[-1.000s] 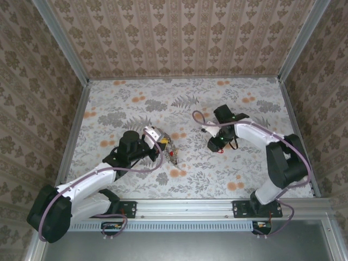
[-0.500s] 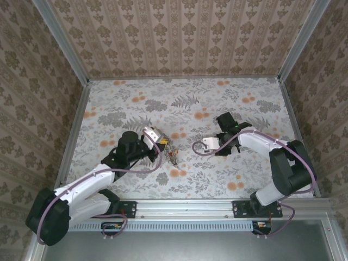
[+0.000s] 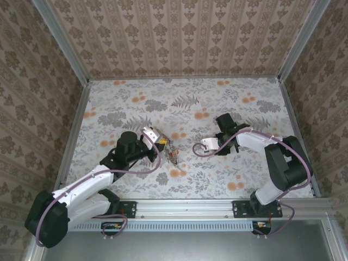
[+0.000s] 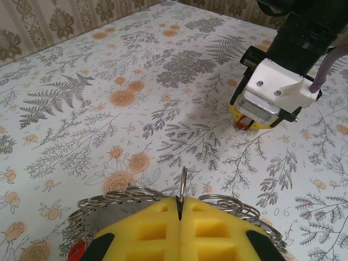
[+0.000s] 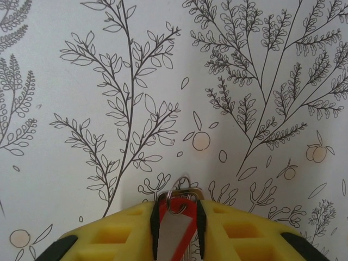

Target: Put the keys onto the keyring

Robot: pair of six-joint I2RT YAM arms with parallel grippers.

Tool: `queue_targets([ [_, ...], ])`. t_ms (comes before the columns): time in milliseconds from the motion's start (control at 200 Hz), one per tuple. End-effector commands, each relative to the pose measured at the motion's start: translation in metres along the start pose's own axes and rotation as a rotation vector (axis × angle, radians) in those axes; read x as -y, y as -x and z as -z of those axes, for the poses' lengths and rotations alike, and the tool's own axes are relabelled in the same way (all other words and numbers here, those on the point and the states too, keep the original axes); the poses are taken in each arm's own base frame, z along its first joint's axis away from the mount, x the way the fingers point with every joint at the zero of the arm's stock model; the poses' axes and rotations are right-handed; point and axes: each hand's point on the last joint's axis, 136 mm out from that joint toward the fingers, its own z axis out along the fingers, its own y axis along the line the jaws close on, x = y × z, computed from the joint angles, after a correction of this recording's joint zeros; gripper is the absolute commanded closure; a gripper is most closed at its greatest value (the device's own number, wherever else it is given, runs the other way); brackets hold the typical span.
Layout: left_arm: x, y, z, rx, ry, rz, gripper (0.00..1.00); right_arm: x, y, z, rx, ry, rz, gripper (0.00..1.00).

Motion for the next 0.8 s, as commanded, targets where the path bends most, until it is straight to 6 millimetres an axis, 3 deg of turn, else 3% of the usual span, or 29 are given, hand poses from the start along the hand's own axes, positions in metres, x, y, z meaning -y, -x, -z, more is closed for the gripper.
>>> queue_targets([
  [0,0.0,0.016,0.001,0.044,-0.008,-0.029,1.0,-0.007,-0.005,-0.003,-0.001,0.016,-0.007,0.7],
  [100,0.0,0.016,0.0,0.044,-0.009,-0.027,1.0,-0.005,-0.007,-0.005,-0.006,0.001,-0.024,0.7],
  [265,0.0,0.017,0.0,0.045,-0.009,-0.028,1.0,0.005,-0.005,-0.005,0.023,-0.034,-0.089,0.78],
  [795,0.0,0.016,-0.001,0.044,-0.011,-0.02,1.0,0.006,-0.001,-0.003,0.056,-0.021,-0.127,0.77],
])
